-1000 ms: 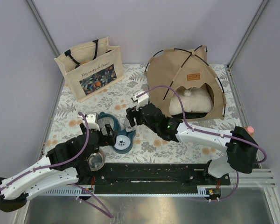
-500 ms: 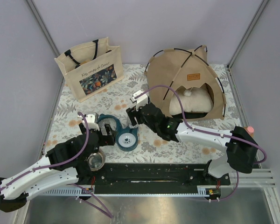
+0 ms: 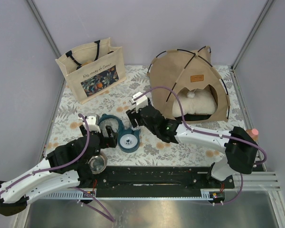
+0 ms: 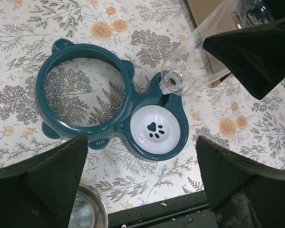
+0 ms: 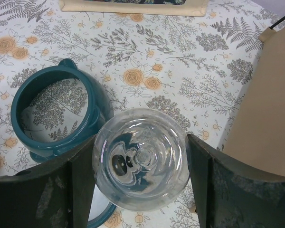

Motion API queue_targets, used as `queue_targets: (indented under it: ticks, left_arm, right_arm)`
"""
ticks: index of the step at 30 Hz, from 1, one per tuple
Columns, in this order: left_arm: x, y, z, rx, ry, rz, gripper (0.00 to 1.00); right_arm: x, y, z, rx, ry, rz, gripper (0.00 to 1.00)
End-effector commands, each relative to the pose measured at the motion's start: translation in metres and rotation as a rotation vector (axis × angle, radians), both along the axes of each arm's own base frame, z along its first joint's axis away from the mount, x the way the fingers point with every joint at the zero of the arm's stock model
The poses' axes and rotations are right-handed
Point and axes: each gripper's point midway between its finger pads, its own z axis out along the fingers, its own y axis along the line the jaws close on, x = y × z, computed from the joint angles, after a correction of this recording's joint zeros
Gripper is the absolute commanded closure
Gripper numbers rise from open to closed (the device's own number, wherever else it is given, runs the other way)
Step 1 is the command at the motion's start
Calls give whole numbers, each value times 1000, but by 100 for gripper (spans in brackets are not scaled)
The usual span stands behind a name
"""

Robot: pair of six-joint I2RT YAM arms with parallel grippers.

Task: Set up the pet tent

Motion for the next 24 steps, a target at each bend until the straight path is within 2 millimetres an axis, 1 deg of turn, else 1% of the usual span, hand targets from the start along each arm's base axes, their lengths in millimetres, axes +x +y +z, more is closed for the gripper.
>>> queue_targets:
  ticks: [1, 3, 6, 8, 10, 11, 12, 15, 17, 21, 23, 24]
  left_arm:
    - [5, 0, 18, -35, -39, 21, 1]
    - [5, 1, 18, -35, -43, 23, 1]
    - [5, 3, 21, -40, -48, 29, 1]
    - [5, 3, 23, -43, -54, 31, 1]
    - [6, 5, 26, -45, -62, 34, 1]
    - [6, 5, 27, -46, -65, 35, 1]
    - [6, 6, 29, -45, -68, 35, 1]
    - [5, 7, 31, -44, -70, 34, 1]
    - [5, 8, 33, -43, -71, 36, 1]
    - [5, 11, 34, -43, -75, 40, 1]
    - [4, 12, 36, -46, -77, 41, 1]
    - [4, 13, 37, -48, -79, 43, 1]
  right_arm:
    - [-14, -1, -47, -134, 58, 8, 34]
    - [-17, 3, -47, -154, 40, 26, 25]
    - [-17, 6, -40, -154, 37, 28, 16]
    - [-15, 9, -28, -140, 34, 23, 14]
    - [-16, 9, -24, -169, 52, 25, 14]
    - [-15, 11, -18, -163, 49, 25, 13]
    - [-16, 11, -18, -179, 59, 30, 12]
    - [-16, 12, -10, -182, 74, 26, 4]
    - [-18, 10, 0, -166, 76, 24, 0]
    - [-22, 4, 33, -117, 58, 23, 0]
    - [-25, 1, 46, -94, 55, 30, 0]
    - [-28, -3, 57, -77, 53, 33, 1]
